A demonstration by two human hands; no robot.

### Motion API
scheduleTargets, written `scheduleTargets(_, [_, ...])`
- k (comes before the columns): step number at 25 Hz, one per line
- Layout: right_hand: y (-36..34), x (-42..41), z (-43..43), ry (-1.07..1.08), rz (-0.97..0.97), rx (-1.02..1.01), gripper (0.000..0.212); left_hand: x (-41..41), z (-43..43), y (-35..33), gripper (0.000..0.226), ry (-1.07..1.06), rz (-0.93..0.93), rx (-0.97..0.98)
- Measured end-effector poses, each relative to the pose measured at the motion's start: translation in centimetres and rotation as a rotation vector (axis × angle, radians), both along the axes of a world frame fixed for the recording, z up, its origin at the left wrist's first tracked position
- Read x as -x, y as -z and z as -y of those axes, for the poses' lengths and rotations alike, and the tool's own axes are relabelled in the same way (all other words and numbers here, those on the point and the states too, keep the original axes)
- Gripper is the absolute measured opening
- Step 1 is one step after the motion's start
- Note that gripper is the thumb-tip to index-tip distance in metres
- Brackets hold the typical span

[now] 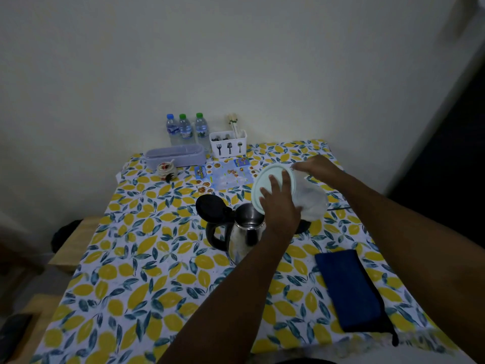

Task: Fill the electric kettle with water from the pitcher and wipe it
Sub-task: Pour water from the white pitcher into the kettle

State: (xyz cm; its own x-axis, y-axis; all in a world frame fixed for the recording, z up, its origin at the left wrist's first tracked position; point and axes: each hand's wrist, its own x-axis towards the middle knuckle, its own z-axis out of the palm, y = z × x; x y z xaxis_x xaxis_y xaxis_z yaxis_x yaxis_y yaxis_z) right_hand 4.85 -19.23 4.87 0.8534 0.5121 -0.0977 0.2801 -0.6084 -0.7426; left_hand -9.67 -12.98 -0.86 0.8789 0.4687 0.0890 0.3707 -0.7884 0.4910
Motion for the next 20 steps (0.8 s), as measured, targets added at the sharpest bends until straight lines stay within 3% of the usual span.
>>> scheduleTargets(10, [-1.3, 0.6, -2.2, -0.142, 0.130, 0.156, 0.046, 0.4, -1.0, 0.4, 0.105, -0.084, 0.099, 0.115])
scheduleTargets(20, [-2.0, 1.1, -3.4, -0.132, 0.177, 0.252, 0.049, 1.1, -0.8, 0.4, 0.105, -0.127, 0.119, 0.154])
